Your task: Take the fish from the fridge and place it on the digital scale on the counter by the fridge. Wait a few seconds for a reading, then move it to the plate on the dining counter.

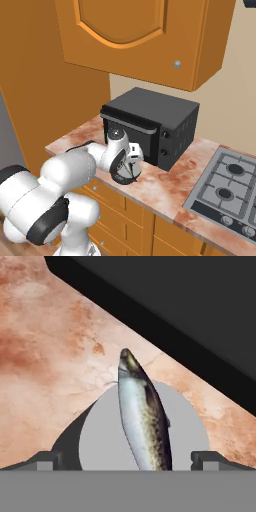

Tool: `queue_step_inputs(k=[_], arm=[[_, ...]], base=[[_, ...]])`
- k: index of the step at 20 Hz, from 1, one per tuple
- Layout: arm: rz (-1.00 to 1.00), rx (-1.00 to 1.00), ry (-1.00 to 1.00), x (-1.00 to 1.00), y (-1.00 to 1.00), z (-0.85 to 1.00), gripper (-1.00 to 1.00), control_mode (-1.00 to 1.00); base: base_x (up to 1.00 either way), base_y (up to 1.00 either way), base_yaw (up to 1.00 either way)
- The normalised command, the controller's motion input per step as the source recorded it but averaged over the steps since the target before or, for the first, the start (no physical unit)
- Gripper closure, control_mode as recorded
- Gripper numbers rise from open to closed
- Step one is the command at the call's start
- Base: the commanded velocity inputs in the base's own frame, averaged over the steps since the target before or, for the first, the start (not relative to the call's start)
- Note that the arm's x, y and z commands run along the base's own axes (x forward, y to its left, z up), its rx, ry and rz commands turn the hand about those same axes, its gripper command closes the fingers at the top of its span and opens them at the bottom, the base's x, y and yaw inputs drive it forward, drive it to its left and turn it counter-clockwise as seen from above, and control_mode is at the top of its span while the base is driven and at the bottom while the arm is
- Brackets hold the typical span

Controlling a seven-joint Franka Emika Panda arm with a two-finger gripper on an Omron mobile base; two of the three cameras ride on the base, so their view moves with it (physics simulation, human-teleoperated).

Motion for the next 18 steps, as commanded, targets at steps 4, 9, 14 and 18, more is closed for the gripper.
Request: queue_step_inputs(k=[4,9,14,18], arm=[[0.00,0.00,0.00,0.39,-0.06,-0.20,-1.00,-1.00],[0.00,0.00,0.00,0.37,-0.14,-0.25,-1.00,-1.00],[0.00,0.00,0.00,0.05,-0.07,-0.24,-1.00,-1.00],[0.00,0.00,0.00,0.00,0.00,-0.22,1.00,-1.00]], base=[[0.00,0.00,0.00],[0.00,0.00,0.00],[0.00,0.00,0.00],[0.00,0.00,0.00]])
